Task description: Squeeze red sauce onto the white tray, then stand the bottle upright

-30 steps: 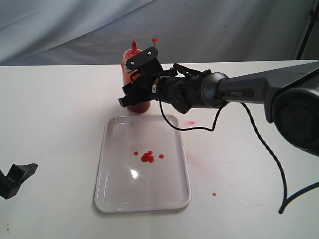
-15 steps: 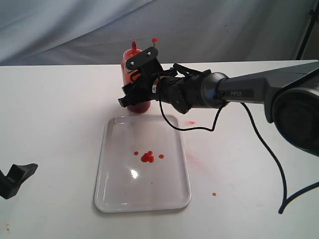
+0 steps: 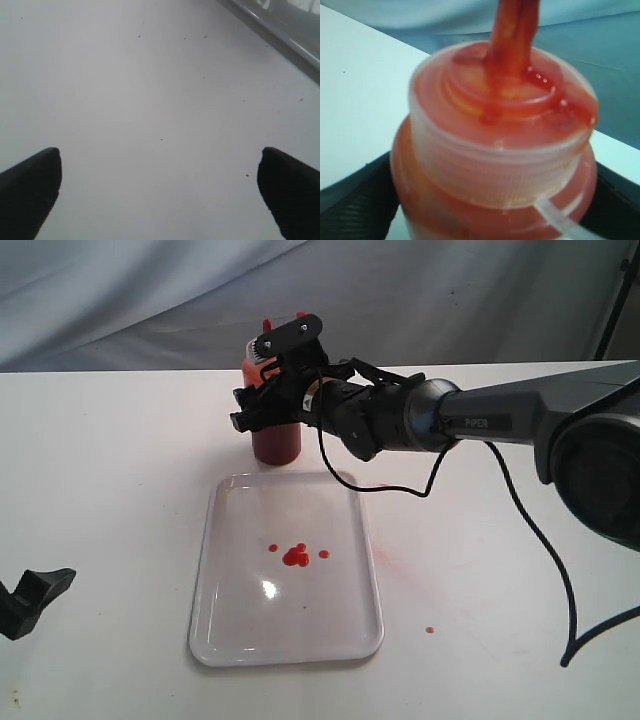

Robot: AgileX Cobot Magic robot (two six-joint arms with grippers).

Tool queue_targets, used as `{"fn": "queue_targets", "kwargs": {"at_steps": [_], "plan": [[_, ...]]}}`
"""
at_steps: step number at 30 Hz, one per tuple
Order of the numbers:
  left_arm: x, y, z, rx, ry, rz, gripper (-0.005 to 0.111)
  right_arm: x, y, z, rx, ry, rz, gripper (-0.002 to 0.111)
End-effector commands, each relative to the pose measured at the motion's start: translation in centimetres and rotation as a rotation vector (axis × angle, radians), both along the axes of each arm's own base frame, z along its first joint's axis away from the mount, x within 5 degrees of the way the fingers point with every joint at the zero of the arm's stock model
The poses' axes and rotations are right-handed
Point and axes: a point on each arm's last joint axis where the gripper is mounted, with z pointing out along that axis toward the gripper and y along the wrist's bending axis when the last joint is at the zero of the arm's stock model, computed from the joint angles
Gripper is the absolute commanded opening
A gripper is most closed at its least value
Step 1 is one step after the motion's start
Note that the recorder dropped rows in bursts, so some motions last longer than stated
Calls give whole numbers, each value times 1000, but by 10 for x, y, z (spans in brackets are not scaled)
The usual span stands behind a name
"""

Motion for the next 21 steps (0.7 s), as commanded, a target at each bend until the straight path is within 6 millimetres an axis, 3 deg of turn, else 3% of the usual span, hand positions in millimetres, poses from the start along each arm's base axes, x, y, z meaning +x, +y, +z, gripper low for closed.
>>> {"fn": "queue_targets", "kwargs": {"at_steps": [1,3,10,21], "plan": [[-1,-2,1,-19,-5,3,105,1,0,7,20,-5,-9,84],[-1,-2,1,-19,-5,3,105,1,0,11,31,-7,-12,106],[-1,-2,1,-19,-5,3,105,-5,-5,45,21,55,-35,105],[-1,-2,1,-17,-5,2,105,-13,-10,78,100,133,-88,105]]}}
